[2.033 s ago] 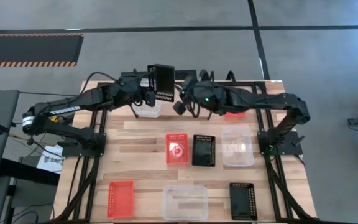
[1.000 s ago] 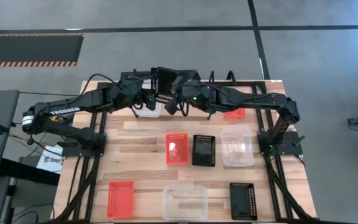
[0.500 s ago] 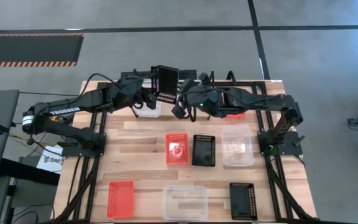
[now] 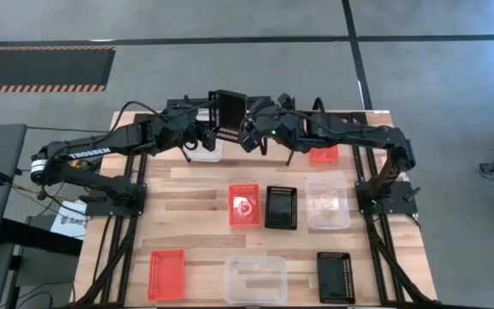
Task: Stack baskets on shelf by color
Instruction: Put the top black bin on the shelf
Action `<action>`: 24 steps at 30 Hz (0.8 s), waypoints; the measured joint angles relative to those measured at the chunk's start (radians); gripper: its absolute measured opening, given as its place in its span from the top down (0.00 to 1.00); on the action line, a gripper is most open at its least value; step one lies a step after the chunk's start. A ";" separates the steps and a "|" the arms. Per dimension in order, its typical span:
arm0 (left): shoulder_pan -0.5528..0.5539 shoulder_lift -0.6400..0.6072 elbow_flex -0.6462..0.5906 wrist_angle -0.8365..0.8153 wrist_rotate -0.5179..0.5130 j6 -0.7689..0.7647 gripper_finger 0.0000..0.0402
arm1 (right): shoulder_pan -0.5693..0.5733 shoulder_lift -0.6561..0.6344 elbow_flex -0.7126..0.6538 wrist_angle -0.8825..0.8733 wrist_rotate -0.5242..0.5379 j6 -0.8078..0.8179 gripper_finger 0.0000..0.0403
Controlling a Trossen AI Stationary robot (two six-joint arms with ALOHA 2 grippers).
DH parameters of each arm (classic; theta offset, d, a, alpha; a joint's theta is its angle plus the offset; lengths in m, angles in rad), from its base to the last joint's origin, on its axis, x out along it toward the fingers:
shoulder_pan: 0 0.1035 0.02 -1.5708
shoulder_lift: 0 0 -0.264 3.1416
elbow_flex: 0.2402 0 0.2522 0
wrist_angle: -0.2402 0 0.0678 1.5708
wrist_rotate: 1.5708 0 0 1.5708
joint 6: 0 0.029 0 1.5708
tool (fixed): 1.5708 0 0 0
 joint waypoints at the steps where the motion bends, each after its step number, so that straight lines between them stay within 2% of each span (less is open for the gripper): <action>1: 0.000 0.000 0.000 0.000 0.000 0.000 1.00 | -0.007 0.000 0.000 0.000 0.000 0.000 0.44; 5: -0.010 0.000 0.000 0.018 -0.001 0.010 1.00 | -0.037 0.000 0.000 0.018 -0.033 -0.003 0.43; 12: -0.040 0.001 -0.002 0.049 -0.015 0.022 1.00 | -0.086 0.059 0.004 0.158 -0.123 -0.061 0.45; 17: -0.046 0.001 -0.003 0.029 -0.017 0.011 1.00 | -0.101 0.076 0.002 0.144 -0.149 -0.062 0.47; 20: -0.047 0.002 -0.003 0.022 -0.010 0.003 1.00 | -0.101 0.073 -0.001 0.111 -0.150 -0.054 0.58; 24: -0.048 0.002 -0.003 0.042 0.008 0.003 1.00 | -0.101 0.067 0.002 0.073 -0.146 -0.003 0.88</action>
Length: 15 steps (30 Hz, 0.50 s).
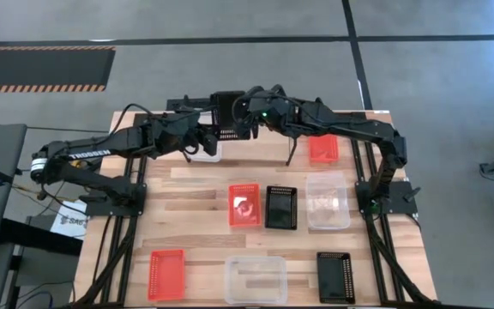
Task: Stack baskets on shelf by color
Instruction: Put the top black bin on the shelf
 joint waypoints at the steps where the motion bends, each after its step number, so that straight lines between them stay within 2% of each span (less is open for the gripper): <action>1: 0.000 0.000 0.000 0.000 0.007 0.000 1.00 | -0.001 0.002 0.000 -0.006 0.000 0.002 0.94; 9: -0.004 -0.022 0.000 0.035 0.174 0.062 1.00 | -0.009 -0.002 0.002 -0.101 0.002 0.011 0.98; 15: -0.044 -0.105 0.000 0.008 0.181 0.061 1.00 | -0.046 -0.025 0.001 -0.227 -0.009 0.039 0.99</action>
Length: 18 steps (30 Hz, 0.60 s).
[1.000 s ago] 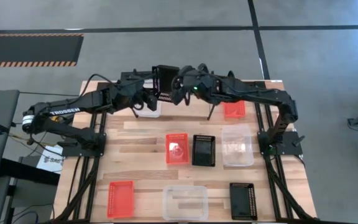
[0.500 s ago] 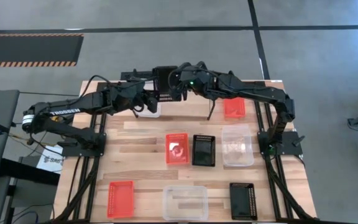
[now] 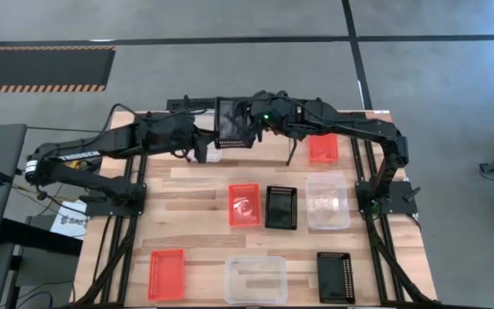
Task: Stack baskets on shelf by color
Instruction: Put the top black bin on the shelf
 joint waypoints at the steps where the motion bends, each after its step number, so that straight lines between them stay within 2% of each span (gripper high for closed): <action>1: -0.012 -0.010 0.000 0.002 -0.005 -0.001 1.00 | -0.006 -0.002 0.000 -0.010 -0.016 0.000 0.99; 4: -0.050 -0.046 0.000 -0.017 -0.030 0.000 1.00 | -0.024 -0.011 0.000 -0.004 -0.047 -0.022 0.99; 6: -0.076 -0.079 0.007 -0.022 -0.032 0.007 1.00 | -0.047 -0.019 -0.010 -0.120 0.013 -0.072 1.00; 7: -0.088 -0.094 0.009 -0.025 -0.035 0.007 1.00 | -0.062 -0.014 -0.013 -0.101 0.032 -0.087 1.00; 9: -0.108 -0.103 0.009 -0.027 -0.074 0.007 1.00 | -0.090 -0.020 -0.009 -0.114 0.063 -0.056 1.00; 12: -0.135 -0.108 0.005 -0.039 -0.150 0.010 1.00 | -0.098 -0.046 -0.002 -0.184 0.041 0.008 1.00; 15: -0.153 -0.121 0.008 -0.033 -0.156 0.020 1.00 | -0.103 -0.039 -0.009 -0.236 0.019 0.025 1.00; 18: -0.160 -0.128 0.006 -0.059 -0.191 0.026 1.00 | -0.105 -0.042 -0.004 -0.195 0.006 0.057 1.00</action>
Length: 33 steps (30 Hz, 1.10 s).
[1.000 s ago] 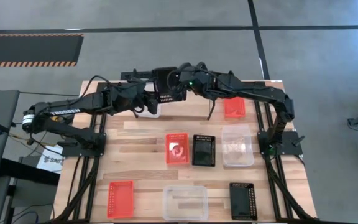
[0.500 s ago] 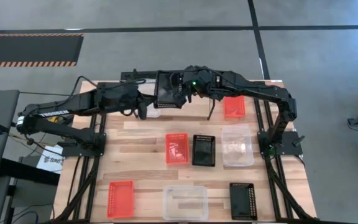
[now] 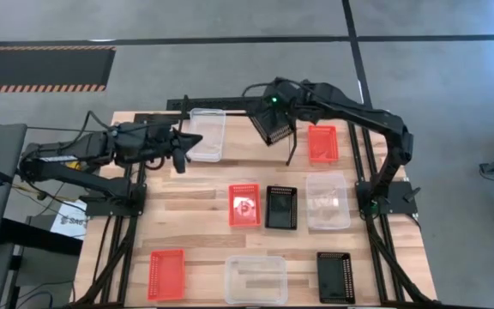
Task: Stack baskets on shelf by color
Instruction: Put the top black bin on the shelf
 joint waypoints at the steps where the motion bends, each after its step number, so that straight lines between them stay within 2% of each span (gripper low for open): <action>1: -0.004 0.001 0.000 -0.012 -0.020 -0.001 1.00 | 0.001 -0.003 0.000 -0.004 -0.020 0.026 1.00; 7: -0.013 0.001 -0.001 -0.080 -0.082 -0.027 1.00 | -0.007 0.017 -0.004 0.007 -0.153 0.166 1.00; 18: -0.014 0.002 -0.002 -0.091 -0.078 -0.013 1.00 | -0.078 0.111 -0.006 0.091 -0.378 0.222 1.00; 25: -0.013 0.002 -0.002 -0.100 -0.079 -0.008 1.00 | -0.128 0.201 -0.004 0.087 -0.476 0.241 1.00; 33: -0.013 0.002 -0.003 -0.113 -0.079 -0.002 1.00 | -0.169 0.260 -0.004 0.077 -0.544 0.245 1.00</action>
